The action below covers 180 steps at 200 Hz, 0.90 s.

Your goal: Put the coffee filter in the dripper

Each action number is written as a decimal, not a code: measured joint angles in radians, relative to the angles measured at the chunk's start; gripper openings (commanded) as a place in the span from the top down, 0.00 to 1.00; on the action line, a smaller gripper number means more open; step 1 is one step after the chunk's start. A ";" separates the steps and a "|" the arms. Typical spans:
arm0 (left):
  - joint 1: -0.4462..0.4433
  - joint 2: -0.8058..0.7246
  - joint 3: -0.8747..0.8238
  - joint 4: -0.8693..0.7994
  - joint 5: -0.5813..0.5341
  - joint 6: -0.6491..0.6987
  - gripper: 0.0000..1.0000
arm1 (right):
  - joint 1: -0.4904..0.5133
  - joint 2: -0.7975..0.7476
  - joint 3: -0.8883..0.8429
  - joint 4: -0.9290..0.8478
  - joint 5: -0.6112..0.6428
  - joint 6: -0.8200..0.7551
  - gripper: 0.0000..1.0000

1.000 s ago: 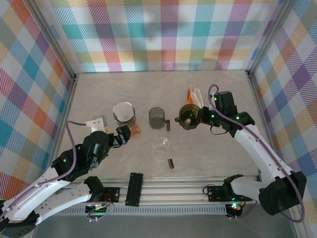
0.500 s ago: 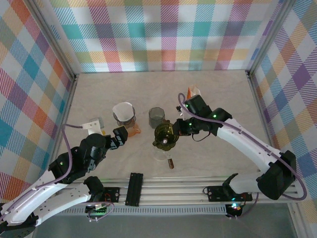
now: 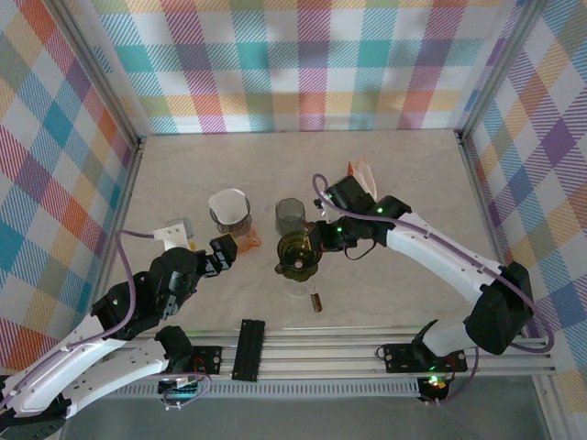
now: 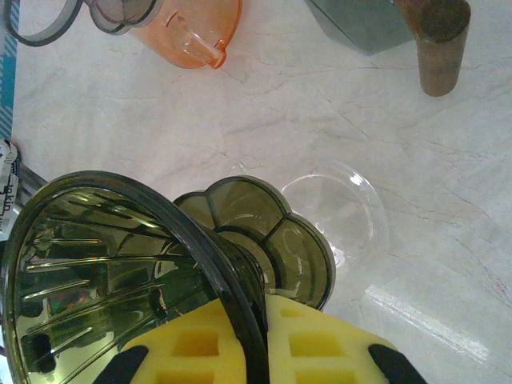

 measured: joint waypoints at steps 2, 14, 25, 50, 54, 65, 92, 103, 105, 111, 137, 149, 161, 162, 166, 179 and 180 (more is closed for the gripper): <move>0.000 -0.001 -0.001 0.000 0.000 0.000 0.00 | 0.001 0.001 0.000 0.000 0.001 0.000 1.00; 0.000 -0.006 -0.006 0.000 -0.003 0.000 0.00 | 0.003 0.005 0.000 -0.001 0.007 -0.001 1.00; 0.000 -0.008 -0.008 -0.001 -0.005 0.000 0.00 | 0.004 0.009 0.000 -0.001 0.011 -0.001 1.00; 0.000 -0.013 -0.009 -0.001 -0.010 -0.001 0.00 | 0.006 0.013 0.000 -0.001 0.024 -0.001 1.00; 0.000 -0.013 -0.010 -0.001 -0.011 -0.001 0.00 | 0.008 0.014 0.000 -0.001 0.026 -0.001 1.00; 0.000 -0.013 -0.011 -0.001 -0.011 -0.001 0.00 | 0.010 0.014 0.000 -0.001 0.030 -0.002 1.00; 0.000 -0.013 -0.013 -0.003 -0.016 -0.002 0.00 | 0.020 0.018 0.000 0.000 0.040 -0.002 0.99; 0.000 -0.013 -0.013 -0.003 -0.018 -0.003 0.00 | 0.025 0.020 0.000 0.005 0.044 -0.005 0.97; 0.000 -0.013 -0.013 -0.003 -0.018 -0.004 0.00 | 0.026 0.021 0.000 0.005 0.045 -0.005 0.96; 0.000 -0.013 -0.013 -0.003 -0.018 -0.004 0.00 | 0.028 0.021 0.000 0.006 0.048 -0.005 0.95; 0.000 -0.013 -0.013 -0.003 -0.018 -0.005 0.00 | 0.032 0.021 0.000 0.007 0.057 -0.005 0.83; 0.000 -0.016 -0.013 -0.004 -0.018 -0.005 0.00 | 0.034 0.021 0.000 0.007 0.060 -0.005 0.74; 0.000 -0.020 -0.014 -0.004 -0.018 -0.005 0.00 | 0.035 0.021 0.000 0.006 0.064 -0.005 0.64; 0.000 -0.020 -0.014 -0.004 -0.018 -0.005 0.00 | 0.035 0.021 0.000 0.006 0.064 -0.007 0.63; 0.000 -0.021 -0.014 -0.005 -0.018 -0.007 0.00 | 0.035 0.021 0.000 0.007 0.067 -0.007 0.59; 0.000 -0.023 -0.015 -0.006 -0.018 -0.009 0.00 | 0.036 0.021 0.000 0.007 0.070 -0.013 0.45; 0.000 -0.023 -0.015 -0.006 -0.018 -0.009 0.00 | 0.036 0.021 0.000 0.007 0.071 -0.013 0.44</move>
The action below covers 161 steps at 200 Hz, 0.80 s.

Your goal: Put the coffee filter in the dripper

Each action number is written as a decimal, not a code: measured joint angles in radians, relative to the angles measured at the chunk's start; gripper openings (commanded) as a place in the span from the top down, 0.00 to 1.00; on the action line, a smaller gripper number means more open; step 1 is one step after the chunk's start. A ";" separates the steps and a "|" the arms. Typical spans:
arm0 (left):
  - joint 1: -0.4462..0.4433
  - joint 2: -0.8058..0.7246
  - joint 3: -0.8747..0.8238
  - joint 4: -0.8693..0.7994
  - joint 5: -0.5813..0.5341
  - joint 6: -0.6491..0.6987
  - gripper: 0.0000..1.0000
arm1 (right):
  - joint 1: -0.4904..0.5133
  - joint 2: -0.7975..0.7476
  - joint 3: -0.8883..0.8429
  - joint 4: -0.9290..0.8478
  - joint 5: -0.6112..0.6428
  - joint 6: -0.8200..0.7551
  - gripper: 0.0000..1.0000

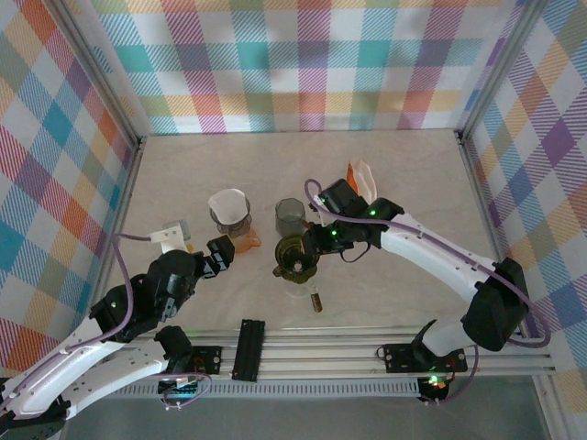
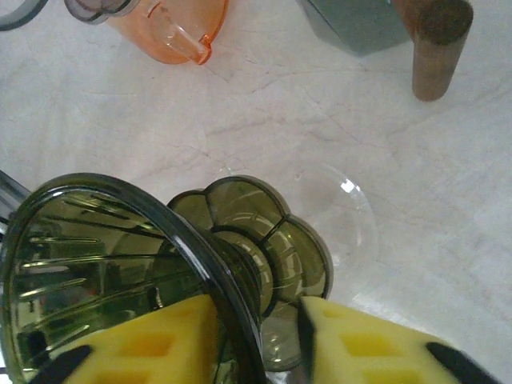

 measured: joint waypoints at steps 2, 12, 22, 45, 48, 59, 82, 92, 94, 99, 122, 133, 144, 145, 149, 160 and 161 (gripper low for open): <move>0.000 0.000 0.000 0.000 0.000 -0.001 0.00 | 0.000 0.000 0.000 0.000 -0.001 0.005 0.42; 0.000 0.000 -0.002 0.000 0.000 -0.003 0.00 | 0.000 0.000 0.000 0.000 0.005 -0.004 0.35; 0.000 0.000 -0.004 -0.001 0.000 -0.003 0.00 | 0.000 -0.003 0.000 0.000 0.013 0.002 0.30; 0.000 0.000 -0.005 -0.002 0.000 -0.006 0.00 | 0.000 -0.021 0.000 0.000 0.054 -0.006 0.25; 0.000 0.000 -0.005 -0.002 0.000 -0.006 0.00 | 0.000 -0.026 0.000 0.000 0.061 -0.005 0.24; 0.000 0.000 -0.005 -0.001 0.000 -0.008 0.00 | -0.001 -0.042 0.000 -0.001 0.089 -0.008 0.23; 0.000 0.002 -0.005 -0.001 0.000 -0.010 0.00 | -0.030 -0.080 0.000 -0.001 0.139 -0.014 0.22; 0.000 0.006 -0.005 0.000 0.001 -0.010 0.00 | -0.066 -0.094 0.000 0.001 0.151 -0.015 0.22; 0.000 0.007 -0.005 0.000 0.001 -0.010 0.00 | -0.075 -0.097 0.000 0.002 0.154 -0.015 0.22; 0.000 0.011 -0.005 0.002 0.003 -0.010 0.00 | -0.098 -0.101 0.000 0.006 0.160 -0.016 0.23; 0.000 0.032 -0.005 0.016 0.018 -0.003 0.00 | -0.219 -0.100 0.000 0.045 0.192 -0.033 0.27; 0.000 0.041 -0.005 0.019 0.024 0.000 0.00 | -0.272 -0.089 0.000 0.069 0.204 -0.047 0.31; 0.000 0.050 -0.005 0.023 0.030 0.003 0.00 | -0.323 -0.065 0.001 0.098 0.212 -0.062 0.37; 0.000 0.050 -0.005 0.023 0.030 0.003 0.00 | -0.323 -0.065 0.001 0.098 0.212 -0.062 0.37; 0.000 0.052 -0.005 0.025 0.030 0.006 0.00 | -0.341 -0.051 0.003 0.107 0.215 -0.066 0.39; 0.000 0.058 -0.005 0.031 0.031 0.008 0.00 | -0.378 -0.002 0.018 0.124 0.228 -0.088 0.47; 0.000 0.058 -0.005 0.031 0.031 0.009 0.00 | -0.380 0.002 0.019 0.126 0.228 -0.087 0.48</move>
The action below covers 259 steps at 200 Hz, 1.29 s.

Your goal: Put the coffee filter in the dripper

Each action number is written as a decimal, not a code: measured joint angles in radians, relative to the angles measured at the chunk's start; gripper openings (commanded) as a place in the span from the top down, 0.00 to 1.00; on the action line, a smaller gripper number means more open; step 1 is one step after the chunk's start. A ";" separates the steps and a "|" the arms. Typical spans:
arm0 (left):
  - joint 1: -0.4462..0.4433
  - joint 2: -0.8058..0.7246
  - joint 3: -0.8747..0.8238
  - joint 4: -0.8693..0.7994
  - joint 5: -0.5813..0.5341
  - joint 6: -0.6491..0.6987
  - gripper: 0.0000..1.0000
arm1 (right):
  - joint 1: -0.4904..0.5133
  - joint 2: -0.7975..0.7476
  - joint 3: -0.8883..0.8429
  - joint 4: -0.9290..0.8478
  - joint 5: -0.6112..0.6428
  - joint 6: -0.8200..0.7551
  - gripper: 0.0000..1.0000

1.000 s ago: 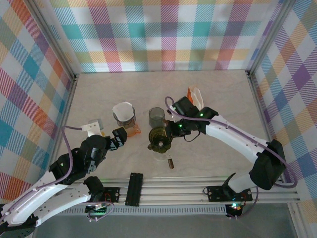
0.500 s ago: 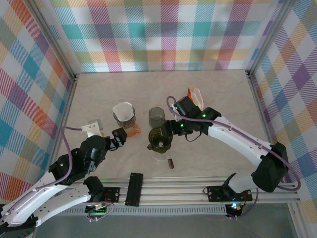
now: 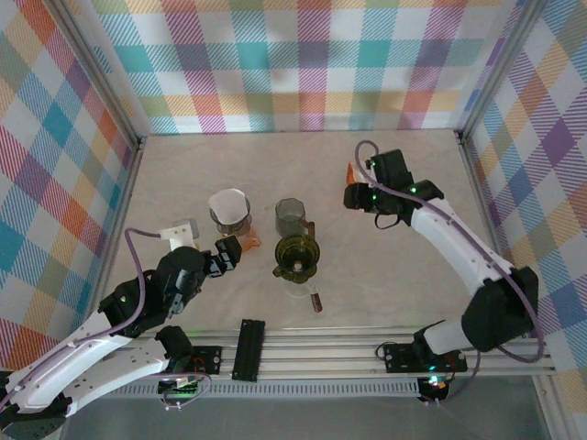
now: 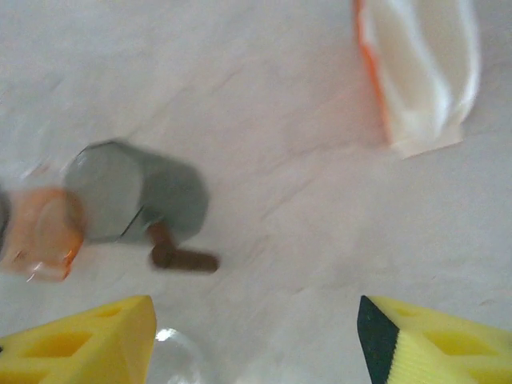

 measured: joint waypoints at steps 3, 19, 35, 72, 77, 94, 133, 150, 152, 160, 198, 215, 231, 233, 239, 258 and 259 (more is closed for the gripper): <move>0.000 0.001 0.000 0.002 0.000 0.000 0.00 | -0.008 0.016 0.006 0.005 0.005 -0.005 0.50; 0.000 0.002 0.000 0.005 0.000 0.001 0.00 | -0.034 0.110 0.056 0.019 0.027 -0.038 0.55; 0.000 0.002 0.000 0.005 0.000 0.001 0.00 | -0.048 0.202 0.118 0.032 0.051 -0.070 0.60; 0.000 0.002 0.000 0.005 -0.002 0.001 0.00 | -0.063 0.349 0.241 0.037 0.075 -0.139 0.63; 0.000 0.002 0.000 0.005 -0.002 0.001 0.00 | -0.064 0.360 0.252 0.037 0.075 -0.145 0.63; 0.000 0.002 0.000 0.005 -0.002 0.001 0.00 | -0.064 0.396 0.292 0.032 0.079 -0.164 0.64; 0.000 0.002 0.000 0.005 -0.003 0.001 0.00 | -0.064 0.452 0.343 0.026 0.083 -0.189 0.69; 0.000 0.002 0.000 0.005 -0.005 0.000 0.00 | -0.064 0.462 0.348 0.015 0.084 -0.189 0.70; 0.000 0.002 0.000 0.005 -0.005 0.000 0.00 | -0.064 0.463 0.348 0.014 0.084 -0.189 0.70; 0.000 0.002 0.000 0.005 -0.005 0.000 0.00 | -0.064 0.468 0.350 0.012 0.085 -0.189 0.70; 0.000 0.002 0.000 0.005 -0.009 0.000 0.00 | -0.064 0.495 0.363 0.002 0.093 -0.189 0.72; 0.000 0.002 0.000 0.005 -0.010 0.000 0.00 | -0.064 0.511 0.372 -0.003 0.097 -0.190 0.72; 0.000 0.002 0.000 0.004 -0.011 0.000 0.00 | -0.064 0.523 0.381 -0.006 0.105 -0.193 0.73; 0.000 0.002 0.000 0.004 -0.011 0.000 0.00 | -0.064 0.524 0.381 -0.006 0.105 -0.194 0.73; 0.000 0.002 0.000 0.004 -0.012 0.000 0.00 | -0.064 0.526 0.383 -0.008 0.108 -0.196 0.73; 0.000 0.002 0.000 0.003 -0.012 0.000 0.00 | -0.064 0.532 0.394 -0.015 0.113 -0.204 0.75; 0.000 0.002 0.000 0.003 -0.012 0.000 0.00 | -0.064 0.532 0.395 -0.015 0.113 -0.204 0.75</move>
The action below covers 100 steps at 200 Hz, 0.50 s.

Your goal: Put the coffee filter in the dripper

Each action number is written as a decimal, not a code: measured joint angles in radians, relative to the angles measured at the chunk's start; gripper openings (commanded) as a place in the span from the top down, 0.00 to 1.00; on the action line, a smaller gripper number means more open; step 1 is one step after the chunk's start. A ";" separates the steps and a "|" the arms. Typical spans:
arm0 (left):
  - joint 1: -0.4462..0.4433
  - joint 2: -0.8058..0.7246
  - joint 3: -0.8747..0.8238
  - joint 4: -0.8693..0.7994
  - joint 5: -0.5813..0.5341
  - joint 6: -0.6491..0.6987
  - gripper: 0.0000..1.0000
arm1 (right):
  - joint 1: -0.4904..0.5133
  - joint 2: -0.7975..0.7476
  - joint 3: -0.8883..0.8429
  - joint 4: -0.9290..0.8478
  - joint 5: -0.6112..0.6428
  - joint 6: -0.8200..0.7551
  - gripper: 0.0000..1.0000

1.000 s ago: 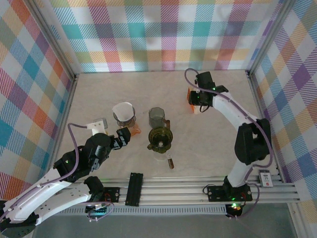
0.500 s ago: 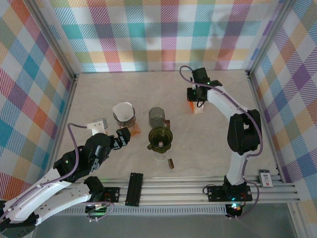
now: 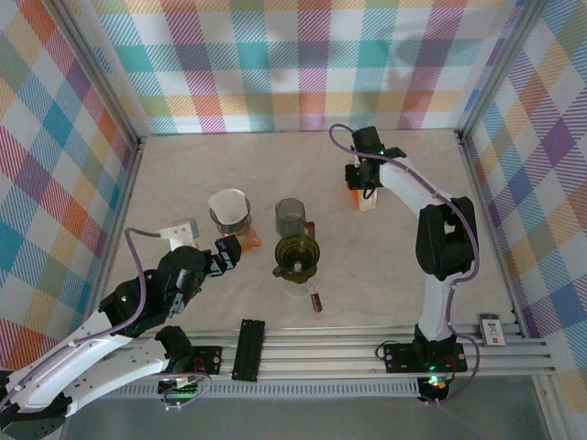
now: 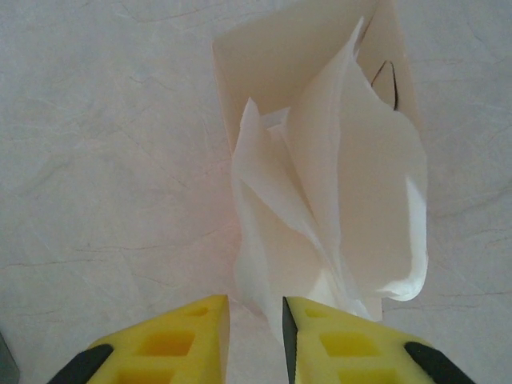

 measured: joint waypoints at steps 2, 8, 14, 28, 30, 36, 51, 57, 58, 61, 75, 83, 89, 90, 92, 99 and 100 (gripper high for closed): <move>0.000 0.000 0.000 0.000 0.000 0.000 0.00 | 0.000 0.001 0.002 0.000 0.000 0.000 0.75; 0.000 -0.001 0.000 0.000 0.000 0.000 0.00 | 0.000 0.005 0.009 -0.002 0.003 -0.003 0.75; 0.000 -0.002 0.000 -0.001 0.000 0.000 0.00 | 0.000 0.008 0.014 -0.002 0.006 -0.004 0.75; 0.000 -0.002 0.000 -0.001 0.000 0.000 0.00 | 0.000 0.016 0.026 -0.005 0.013 -0.007 0.75; 0.000 -0.002 0.000 -0.001 0.000 0.000 0.00 | 0.000 0.018 0.028 -0.005 0.013 -0.007 0.75; 0.000 -0.002 0.000 -0.001 0.000 0.000 0.00 | 0.000 0.023 0.033 -0.006 0.015 -0.008 0.75; 0.000 -0.002 0.000 -0.001 0.000 0.000 0.00 | 0.000 0.035 0.042 -0.008 0.021 -0.008 0.76; 0.000 -0.002 0.000 -0.001 0.000 0.000 0.00 | 0.000 0.040 0.044 -0.008 0.022 -0.008 0.76; 0.000 -0.002 0.000 -0.001 0.000 0.000 0.00 | 0.000 0.041 0.044 -0.008 0.022 -0.008 0.76; 0.000 -0.002 0.000 -0.002 0.000 0.000 0.00 | 0.000 0.043 0.045 -0.008 0.023 -0.008 0.76; 0.000 -0.002 0.000 -0.002 0.000 0.000 0.00 | 0.000 0.054 0.047 -0.011 0.029 -0.009 0.79; 0.000 -0.002 0.000 -0.002 0.000 0.000 0.00 | 0.000 0.057 0.048 -0.013 0.032 -0.011 0.81; 0.000 -0.002 0.000 -0.003 0.000 0.000 0.00 | 0.000 0.058 0.048 -0.014 0.034 -0.012 0.82; 0.000 -0.002 0.000 -0.003 0.000 0.000 0.00 | 0.001 0.058 0.048 -0.015 0.034 -0.013 0.83; 0.000 -0.003 0.000 -0.003 0.000 0.000 0.00 | 0.001 0.058 0.048 -0.015 0.035 -0.012 0.83; 0.000 -0.004 0.000 -0.006 0.000 0.000 0.00 | 0.002 0.058 0.048 -0.016 0.039 -0.014 0.85; 0.000 -0.004 0.000 -0.006 0.000 0.000 0.00 | 0.002 0.058 0.048 -0.016 0.040 -0.014 0.86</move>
